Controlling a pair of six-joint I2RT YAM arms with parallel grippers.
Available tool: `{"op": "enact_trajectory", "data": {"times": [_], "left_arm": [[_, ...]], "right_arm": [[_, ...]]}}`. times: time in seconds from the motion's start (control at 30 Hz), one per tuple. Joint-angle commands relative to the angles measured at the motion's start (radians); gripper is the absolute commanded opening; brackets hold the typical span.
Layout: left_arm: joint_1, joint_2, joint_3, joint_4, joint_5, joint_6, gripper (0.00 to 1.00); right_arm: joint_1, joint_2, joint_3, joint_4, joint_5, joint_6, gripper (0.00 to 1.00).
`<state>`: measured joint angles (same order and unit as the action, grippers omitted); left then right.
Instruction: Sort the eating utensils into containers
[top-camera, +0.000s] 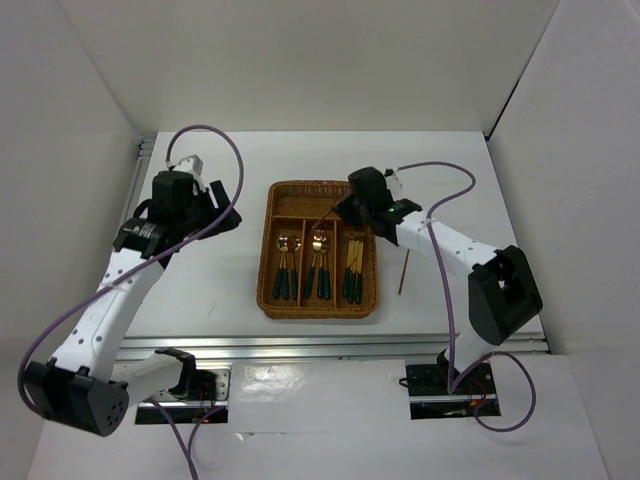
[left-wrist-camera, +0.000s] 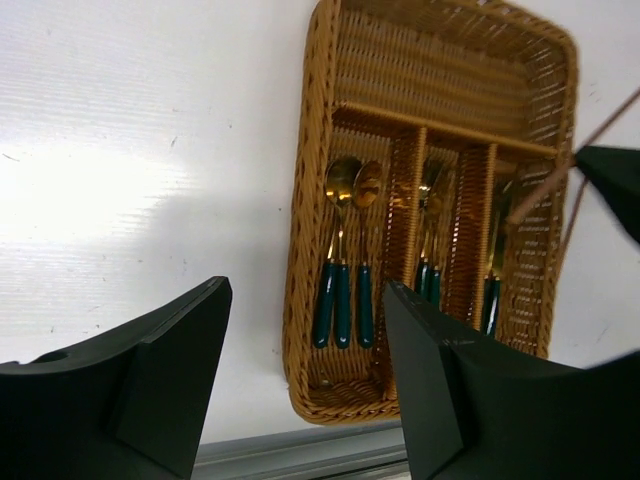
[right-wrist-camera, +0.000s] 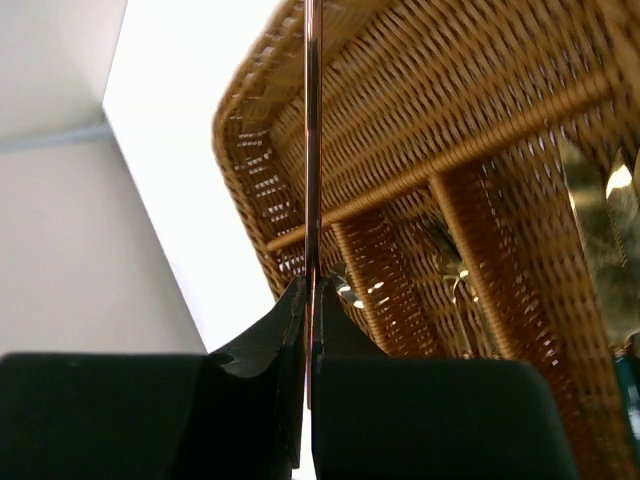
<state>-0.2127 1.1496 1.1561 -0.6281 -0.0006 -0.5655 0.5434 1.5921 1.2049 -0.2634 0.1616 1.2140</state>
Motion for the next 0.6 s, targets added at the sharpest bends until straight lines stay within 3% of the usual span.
{"op": "enact_trajectory", "data": {"times": [0.0, 0.13, 0.37, 0.57], "left_arm": [[0.006, -0.096, -0.019, 0.021, -0.029, -0.019, 0.77], [0.006, -0.166, -0.039, 0.011, -0.029, -0.019, 0.78], [0.006, -0.226, -0.049, -0.022, -0.029, -0.019, 0.78], [0.015, -0.258, -0.039, -0.042, -0.058, -0.010, 0.79]], "right_arm": [[0.070, 0.014, -0.030, 0.144, 0.202, 0.244, 0.00], [0.156, 0.100, 0.030, 0.150, 0.323, 0.354, 0.02], [0.196, 0.230, 0.073, 0.181, 0.418, 0.593, 0.04], [0.205, 0.311, 0.189, 0.154, 0.504, 0.588, 0.08]]}}
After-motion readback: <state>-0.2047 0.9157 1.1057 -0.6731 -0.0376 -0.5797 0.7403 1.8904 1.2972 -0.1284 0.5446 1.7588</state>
